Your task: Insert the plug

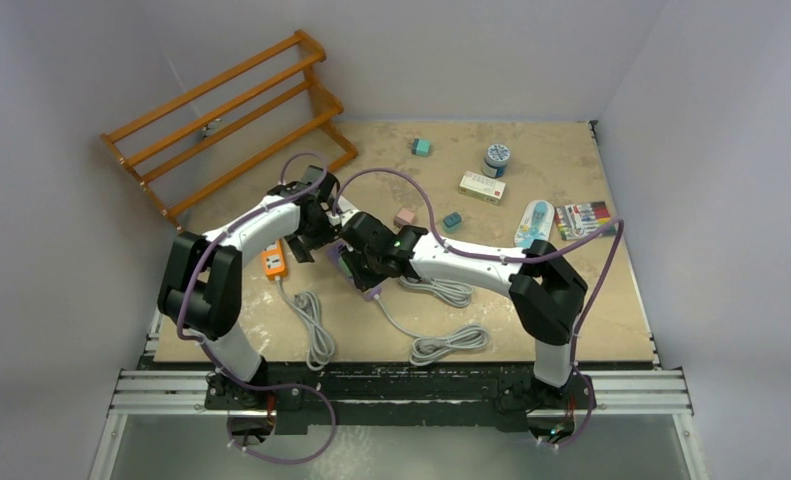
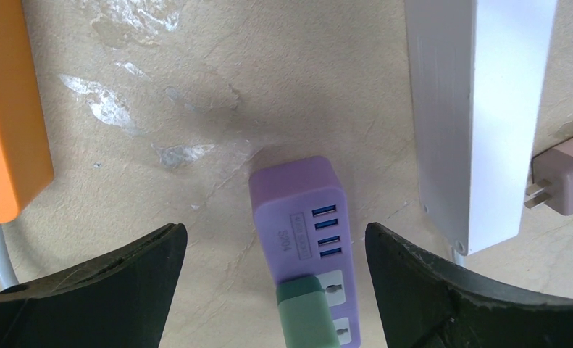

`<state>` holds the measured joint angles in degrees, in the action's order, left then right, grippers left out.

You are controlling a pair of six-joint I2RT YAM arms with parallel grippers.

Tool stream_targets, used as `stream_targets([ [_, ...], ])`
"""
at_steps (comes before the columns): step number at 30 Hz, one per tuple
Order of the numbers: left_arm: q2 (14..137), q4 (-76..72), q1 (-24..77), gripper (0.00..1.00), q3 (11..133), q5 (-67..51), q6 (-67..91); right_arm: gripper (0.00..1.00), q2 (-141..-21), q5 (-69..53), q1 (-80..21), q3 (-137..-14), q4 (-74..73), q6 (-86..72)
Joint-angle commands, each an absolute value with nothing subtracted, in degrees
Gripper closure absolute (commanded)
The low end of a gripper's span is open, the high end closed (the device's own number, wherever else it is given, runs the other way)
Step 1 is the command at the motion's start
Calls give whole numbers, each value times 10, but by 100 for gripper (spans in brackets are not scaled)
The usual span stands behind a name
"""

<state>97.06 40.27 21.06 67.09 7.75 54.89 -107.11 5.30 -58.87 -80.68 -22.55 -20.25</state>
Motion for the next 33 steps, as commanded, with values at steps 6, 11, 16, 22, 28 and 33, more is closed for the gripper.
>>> stream_targets([
  [6,960,386,207,8,657,83,545,100,-1079,82,-590,-839,-233,-194],
  [11,963,383,207,8,655,80,547,100,-1079,83,-590,-846,-241,-190],
  [16,963,381,207,8,654,79,547,100,-1083,76,-590,-841,-241,-188],
  [22,963,381,207,8,651,78,548,100,-1092,67,-590,-843,-239,-187],
  [28,963,380,207,8,649,77,546,100,-1101,75,-589,-845,-237,-189],
  [33,961,381,207,8,650,78,545,100,-1109,83,-589,-848,-244,-187],
])
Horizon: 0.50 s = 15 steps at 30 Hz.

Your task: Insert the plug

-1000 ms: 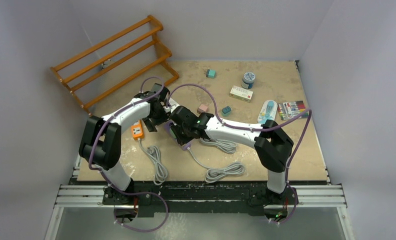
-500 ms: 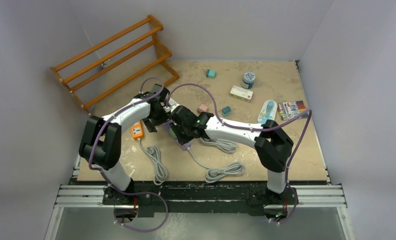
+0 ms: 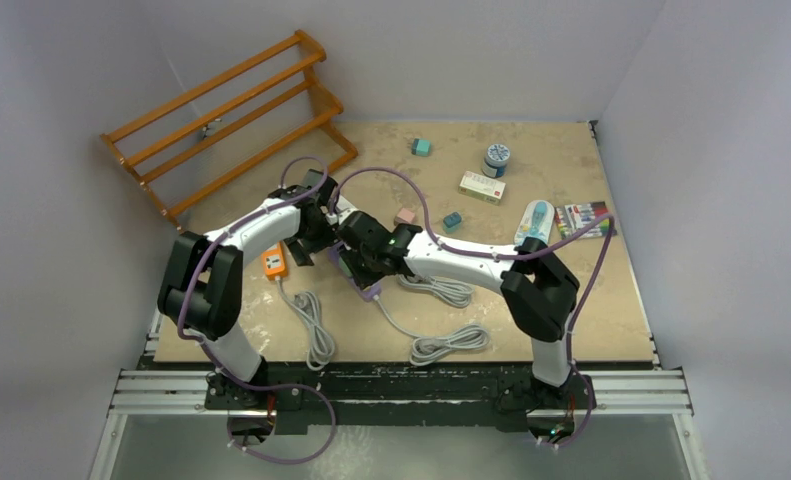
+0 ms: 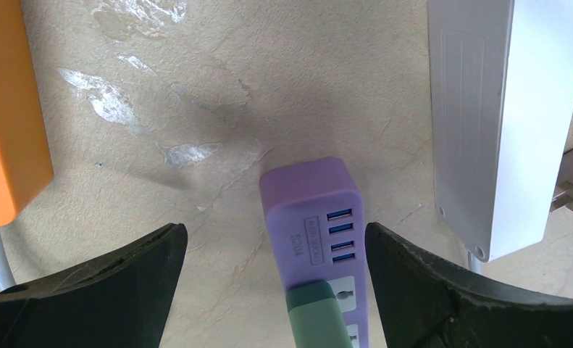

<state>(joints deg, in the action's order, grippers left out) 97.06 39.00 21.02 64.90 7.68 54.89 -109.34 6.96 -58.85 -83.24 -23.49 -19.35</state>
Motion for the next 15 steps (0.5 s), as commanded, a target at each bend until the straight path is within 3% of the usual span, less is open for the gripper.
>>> stream_targets([
  [1,961,382,207,8,651,79,545,100,-1112,86,-589,-849,-247,-187],
  [15,916,407,187,8,680,99,553,100,-1128,102,-589,-875,-319,-187],
])
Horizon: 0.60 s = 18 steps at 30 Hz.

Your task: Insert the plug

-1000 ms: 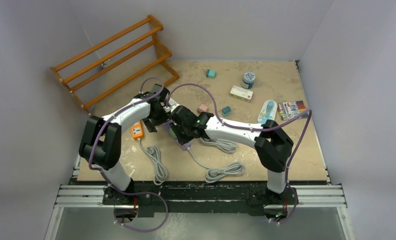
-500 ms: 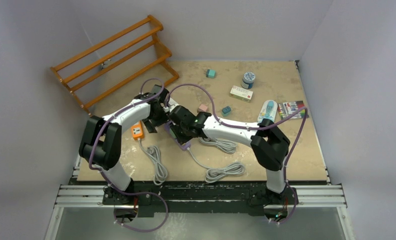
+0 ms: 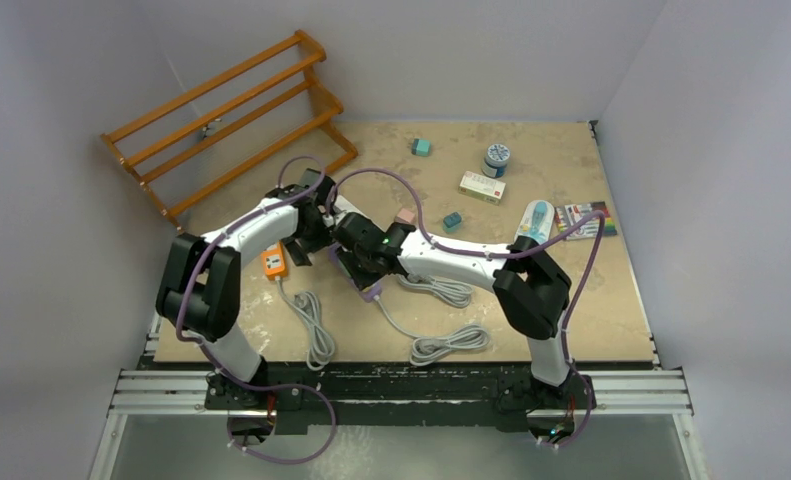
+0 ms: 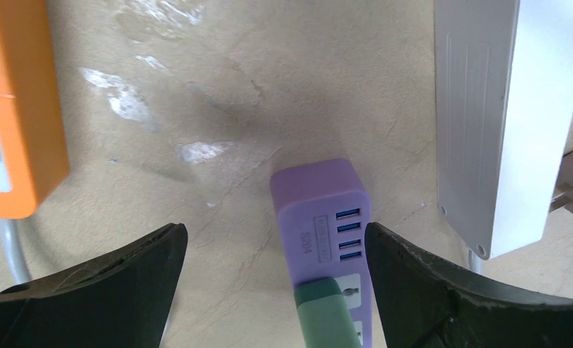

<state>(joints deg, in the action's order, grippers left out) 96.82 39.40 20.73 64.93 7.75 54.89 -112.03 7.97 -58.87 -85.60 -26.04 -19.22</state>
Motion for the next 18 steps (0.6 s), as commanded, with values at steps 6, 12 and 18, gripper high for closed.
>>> stream_targets([
  [6,842,431,146,8,714,132,586,100,-1130,112,-589,-854,-322,-197],
  [12,790,445,129,8,709,170,628,100,-1154,138,-590,-842,-314,-201],
  [18,771,452,127,8,691,187,635,100,-1172,132,-590,-817,-319,-198],
])
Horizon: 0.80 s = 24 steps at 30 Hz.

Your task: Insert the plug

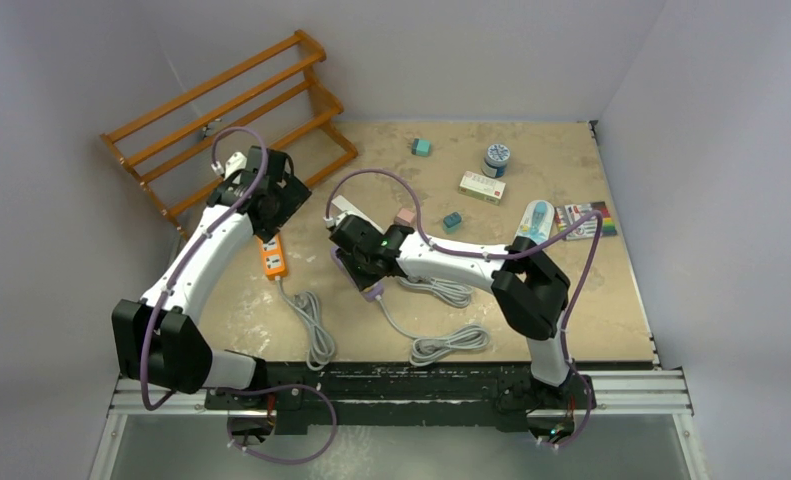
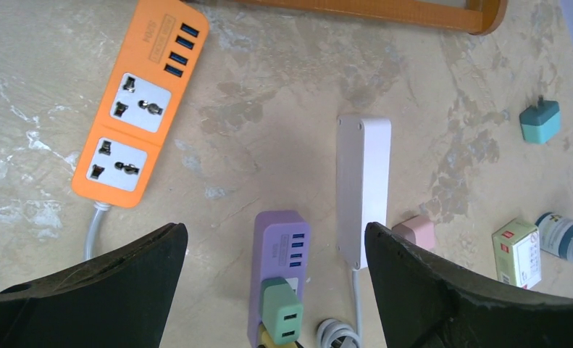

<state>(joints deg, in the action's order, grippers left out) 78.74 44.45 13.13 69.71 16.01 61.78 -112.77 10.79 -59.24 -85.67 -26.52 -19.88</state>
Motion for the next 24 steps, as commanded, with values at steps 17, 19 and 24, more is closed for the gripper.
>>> stream_targets([
  [17,745,423,126,8,615,177,622,100,-1241,67,-600,-771,-364,-145],
  [19,745,418,126,8,608,171,621,100,-1234,69,-601,-767,-360,-150],
  [24,744,415,126,8,605,167,618,100,-1219,73,-600,-785,-357,-162],
])
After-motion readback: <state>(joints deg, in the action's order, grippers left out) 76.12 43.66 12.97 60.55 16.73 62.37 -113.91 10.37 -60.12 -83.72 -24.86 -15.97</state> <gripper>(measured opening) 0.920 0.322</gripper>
